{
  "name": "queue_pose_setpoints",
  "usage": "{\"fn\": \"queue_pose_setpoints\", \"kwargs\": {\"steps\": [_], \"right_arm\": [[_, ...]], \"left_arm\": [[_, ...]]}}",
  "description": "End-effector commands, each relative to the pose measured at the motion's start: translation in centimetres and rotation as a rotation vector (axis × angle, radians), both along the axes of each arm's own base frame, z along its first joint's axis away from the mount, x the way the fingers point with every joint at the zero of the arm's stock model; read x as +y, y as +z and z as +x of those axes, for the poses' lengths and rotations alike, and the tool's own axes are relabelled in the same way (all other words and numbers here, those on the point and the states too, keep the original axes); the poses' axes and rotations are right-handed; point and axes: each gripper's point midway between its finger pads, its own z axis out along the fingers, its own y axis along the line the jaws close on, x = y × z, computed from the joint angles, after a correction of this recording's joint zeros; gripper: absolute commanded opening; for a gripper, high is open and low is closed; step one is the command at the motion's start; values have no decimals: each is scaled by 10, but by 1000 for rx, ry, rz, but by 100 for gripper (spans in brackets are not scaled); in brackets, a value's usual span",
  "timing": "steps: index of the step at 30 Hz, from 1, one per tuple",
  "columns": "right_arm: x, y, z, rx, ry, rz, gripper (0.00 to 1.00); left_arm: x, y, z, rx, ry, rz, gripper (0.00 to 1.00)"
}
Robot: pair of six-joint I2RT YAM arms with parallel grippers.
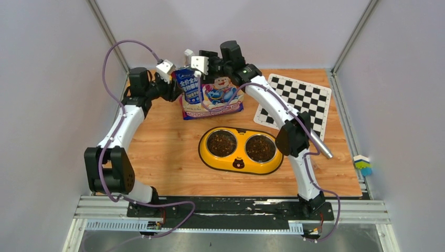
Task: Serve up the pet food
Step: Close the pet food bag at the center of the board.
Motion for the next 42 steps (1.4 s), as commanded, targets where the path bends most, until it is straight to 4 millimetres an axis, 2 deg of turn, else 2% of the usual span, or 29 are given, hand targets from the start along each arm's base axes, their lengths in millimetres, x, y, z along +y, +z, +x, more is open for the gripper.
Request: {"fn": "queue_pose_setpoints", "kwargs": {"steps": [1,4,7,12,14,15,16,19,20,23,24,27,28,29,31,35,39,42], "right_arm": [[-3,19,6,-36,-19,44,64],[-5,18,7,-32,-21,43,54],[-5,16,8,-29,-22,41,48],[-7,15,11,-36,-32,35,19],[-8,14,13,-38,-38,32,2],[-9,14,14,-37,-42,33,0],[-10,13,15,-37,-46,30,0],[-13,14,16,-33,-52,32,0],[-14,14,17,-33,-56,31,0],[-17,18,19,-40,-67,37,0],[-18,19,20,-41,-71,40,0],[-21,21,22,-37,-79,45,0],[-21,20,22,-35,-80,45,0],[-23,20,23,-33,-84,46,0],[-23,20,23,-29,-87,46,0],[-25,20,21,-23,-87,48,0],[-27,24,20,-20,-87,56,0],[-27,28,20,-27,-90,61,0]], "left_arm": [[-1,21,14,-85,-11,-17,53],[-2,17,17,-69,-21,-21,51],[-1,12,18,-66,-17,-8,49],[0,7,14,-69,-27,12,42],[1,6,15,-70,-21,11,36],[1,6,16,-71,-20,10,29],[1,7,18,-71,-17,6,25],[1,9,20,-77,-14,2,2],[0,10,21,-78,-13,-1,0],[-3,16,18,-85,-23,-28,0],[8,14,19,-81,1,-34,0],[18,25,17,-103,22,-83,0],[26,23,17,-98,44,-98,0],[28,31,16,-118,43,-125,0],[45,32,14,-122,77,-160,0],[56,36,14,-145,103,-196,0],[61,42,15,-161,117,-224,0],[50,48,6,-143,44,-256,0]]}}
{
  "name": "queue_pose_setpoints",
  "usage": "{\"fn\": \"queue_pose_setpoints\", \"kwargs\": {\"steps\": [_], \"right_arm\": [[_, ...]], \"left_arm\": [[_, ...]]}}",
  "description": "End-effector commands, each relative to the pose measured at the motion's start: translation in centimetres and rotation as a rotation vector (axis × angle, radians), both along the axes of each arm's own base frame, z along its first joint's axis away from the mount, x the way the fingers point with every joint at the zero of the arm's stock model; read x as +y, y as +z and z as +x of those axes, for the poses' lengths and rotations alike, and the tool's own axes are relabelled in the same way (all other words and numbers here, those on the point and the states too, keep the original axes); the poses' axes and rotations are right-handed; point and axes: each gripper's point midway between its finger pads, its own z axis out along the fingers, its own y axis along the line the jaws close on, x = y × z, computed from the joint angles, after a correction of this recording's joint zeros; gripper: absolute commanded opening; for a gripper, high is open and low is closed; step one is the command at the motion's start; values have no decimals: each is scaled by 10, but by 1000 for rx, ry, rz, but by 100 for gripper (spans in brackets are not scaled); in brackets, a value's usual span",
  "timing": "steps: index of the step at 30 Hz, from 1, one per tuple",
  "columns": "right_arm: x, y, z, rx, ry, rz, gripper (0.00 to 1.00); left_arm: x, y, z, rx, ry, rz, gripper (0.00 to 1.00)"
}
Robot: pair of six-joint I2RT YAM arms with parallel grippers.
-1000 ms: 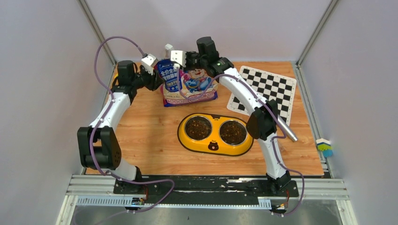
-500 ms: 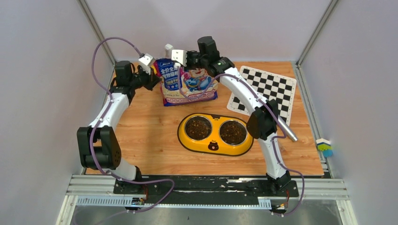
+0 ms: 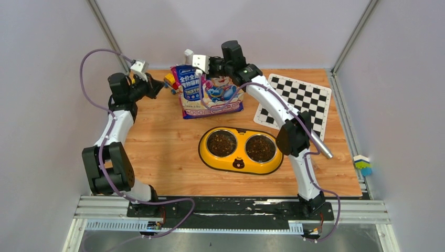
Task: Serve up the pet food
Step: Close the pet food bag at the center of the board.
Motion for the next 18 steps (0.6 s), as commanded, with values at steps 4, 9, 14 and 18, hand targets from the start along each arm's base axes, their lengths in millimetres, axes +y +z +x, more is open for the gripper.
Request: {"fn": "queue_pose_setpoints", "kwargs": {"steps": [4,9,14,18], "right_arm": [[-19,36,14,-62,-74,49,0],[-19,42,14,-64,-75,65,0],[-18,44,14,-65,-74,70,0],[-18,47,14,-70,-73,73,0]], "left_arm": [[-37,46,-25,-98,-222,-86,28],[-47,29,-25,-76,-261,-71,31],[-57,22,-22,-59,-309,-86,31],[-64,19,-17,-49,-319,-77,31]]}}
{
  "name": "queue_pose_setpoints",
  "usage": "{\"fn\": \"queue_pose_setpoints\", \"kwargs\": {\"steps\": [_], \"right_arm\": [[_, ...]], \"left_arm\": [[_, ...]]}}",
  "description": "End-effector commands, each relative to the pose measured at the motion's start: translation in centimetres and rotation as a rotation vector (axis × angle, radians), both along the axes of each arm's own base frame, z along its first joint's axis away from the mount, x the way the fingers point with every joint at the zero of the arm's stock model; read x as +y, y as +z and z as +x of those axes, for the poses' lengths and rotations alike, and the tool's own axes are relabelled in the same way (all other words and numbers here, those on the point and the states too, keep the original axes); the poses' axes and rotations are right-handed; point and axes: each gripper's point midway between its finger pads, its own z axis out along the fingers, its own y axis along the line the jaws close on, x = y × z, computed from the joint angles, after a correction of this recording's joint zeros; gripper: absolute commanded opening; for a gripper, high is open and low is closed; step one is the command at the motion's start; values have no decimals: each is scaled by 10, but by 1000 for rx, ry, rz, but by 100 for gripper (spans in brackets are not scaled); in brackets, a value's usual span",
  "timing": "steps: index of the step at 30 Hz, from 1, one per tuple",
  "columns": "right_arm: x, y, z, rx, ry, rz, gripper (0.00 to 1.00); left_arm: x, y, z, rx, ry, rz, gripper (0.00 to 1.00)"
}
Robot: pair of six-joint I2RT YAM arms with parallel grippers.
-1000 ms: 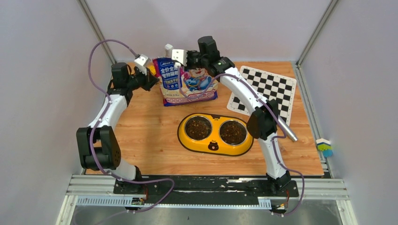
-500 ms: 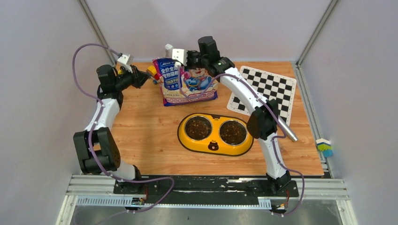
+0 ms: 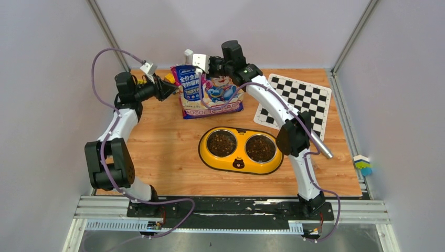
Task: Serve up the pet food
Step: Close the pet food bag at the center of the board.
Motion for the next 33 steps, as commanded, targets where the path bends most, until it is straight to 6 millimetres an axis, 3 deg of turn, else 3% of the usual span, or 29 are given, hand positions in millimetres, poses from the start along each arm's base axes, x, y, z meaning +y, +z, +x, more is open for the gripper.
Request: {"fn": "queue_pose_setpoints", "kwargs": {"steps": [1,17,19,24,33], "right_arm": [[-18,47,13,-87,-66,62,0],[-20,52,9,-81,-64,66,0],[-20,52,8,-81,-62,67,0],[-20,52,7,-82,-61,63,0],[-19,54,5,-83,-55,63,0]], "left_arm": [[-11,7,7,-31,-38,9,31],[-9,1,28,-9,-5,-29,31],[-6,-1,31,-7,21,-26,42],[-5,-1,32,14,26,-55,54],[-7,-1,39,27,6,-96,39]]}}
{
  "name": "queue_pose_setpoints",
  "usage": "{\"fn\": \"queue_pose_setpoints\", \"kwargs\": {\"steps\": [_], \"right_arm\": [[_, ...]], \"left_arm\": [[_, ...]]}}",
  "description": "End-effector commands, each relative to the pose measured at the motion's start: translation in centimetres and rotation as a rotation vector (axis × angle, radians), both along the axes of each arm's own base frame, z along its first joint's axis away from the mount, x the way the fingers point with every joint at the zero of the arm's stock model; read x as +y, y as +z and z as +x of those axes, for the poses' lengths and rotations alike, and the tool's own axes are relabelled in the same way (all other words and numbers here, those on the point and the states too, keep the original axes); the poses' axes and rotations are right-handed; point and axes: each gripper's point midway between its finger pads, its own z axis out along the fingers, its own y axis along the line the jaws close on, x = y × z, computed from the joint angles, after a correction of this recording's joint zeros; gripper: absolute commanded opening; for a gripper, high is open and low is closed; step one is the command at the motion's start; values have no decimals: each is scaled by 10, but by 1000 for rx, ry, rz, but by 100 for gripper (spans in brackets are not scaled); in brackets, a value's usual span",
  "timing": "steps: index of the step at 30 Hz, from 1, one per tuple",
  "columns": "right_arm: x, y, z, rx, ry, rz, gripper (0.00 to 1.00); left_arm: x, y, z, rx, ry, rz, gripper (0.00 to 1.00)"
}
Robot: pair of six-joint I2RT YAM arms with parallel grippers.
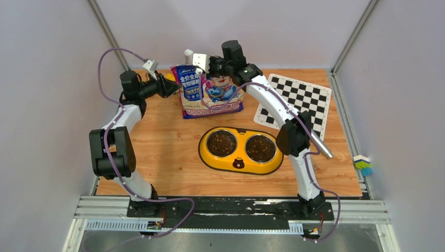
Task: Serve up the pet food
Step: Close the pet food bag at the center of the board.
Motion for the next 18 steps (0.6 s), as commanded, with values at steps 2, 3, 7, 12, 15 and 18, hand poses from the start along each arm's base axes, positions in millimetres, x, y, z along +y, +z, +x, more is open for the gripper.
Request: {"fn": "queue_pose_setpoints", "kwargs": {"steps": [2,3,7,12,15,18], "right_arm": [[-19,55,5,-90,-52,60,0],[-19,54,4,-90,-50,60,0],[-18,54,4,-91,-48,58,0],[-18,55,3,-92,-45,58,0],[-18,56,3,-92,-46,59,0],[-19,60,4,-101,-53,63,0]], "left_arm": [[-1,20,14,-52,-11,-38,36],[-1,19,16,-48,-11,-39,35],[-2,19,18,-43,-14,-51,35],[-4,20,20,-39,-21,-77,37],[-4,19,23,-30,-18,-84,3],[-2,19,24,-38,4,-77,0]]}}
